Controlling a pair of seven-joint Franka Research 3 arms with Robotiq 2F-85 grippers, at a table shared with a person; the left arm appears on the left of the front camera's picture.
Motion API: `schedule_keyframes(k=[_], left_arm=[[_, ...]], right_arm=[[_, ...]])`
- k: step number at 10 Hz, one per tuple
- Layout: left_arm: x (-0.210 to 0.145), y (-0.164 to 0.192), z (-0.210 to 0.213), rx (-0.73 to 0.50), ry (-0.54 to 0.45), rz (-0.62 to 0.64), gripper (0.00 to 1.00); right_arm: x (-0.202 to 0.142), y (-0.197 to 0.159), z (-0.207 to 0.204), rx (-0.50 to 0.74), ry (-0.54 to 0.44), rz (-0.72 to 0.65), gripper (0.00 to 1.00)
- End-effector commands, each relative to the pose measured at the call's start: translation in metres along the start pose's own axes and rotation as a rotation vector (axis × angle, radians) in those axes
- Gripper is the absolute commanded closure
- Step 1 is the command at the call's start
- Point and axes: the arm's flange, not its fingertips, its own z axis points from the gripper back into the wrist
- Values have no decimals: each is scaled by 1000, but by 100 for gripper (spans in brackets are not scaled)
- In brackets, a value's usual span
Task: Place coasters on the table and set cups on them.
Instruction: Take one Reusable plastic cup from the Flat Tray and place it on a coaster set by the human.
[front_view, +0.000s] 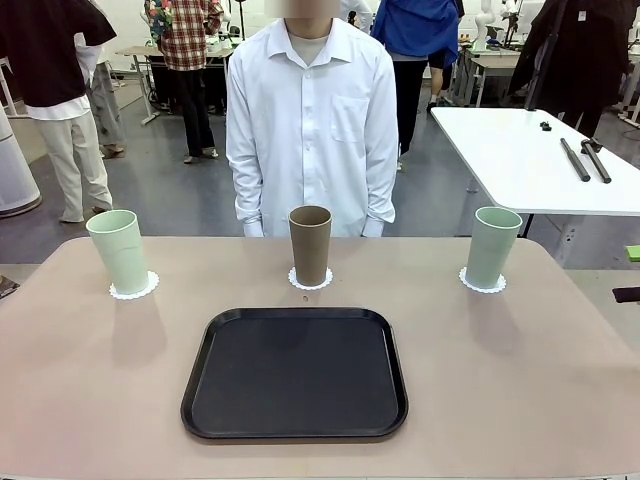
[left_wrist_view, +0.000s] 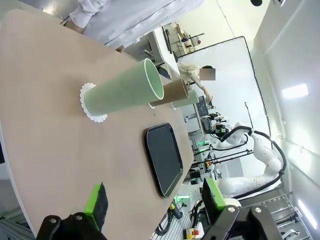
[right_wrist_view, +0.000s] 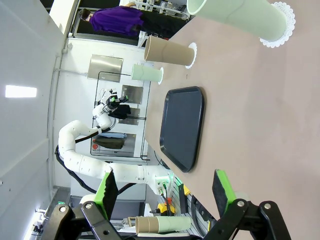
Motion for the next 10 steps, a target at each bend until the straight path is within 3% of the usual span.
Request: schedule_keyframes(k=[1,10], left_arm=[[-1,-2,2,4,-3,-3,0],[-1,-2,2,4,-3,-3,0]], right_arm=[[-4,2,-2,3,-7,6,0],[-4,2,-2,3,-7,6,0]])
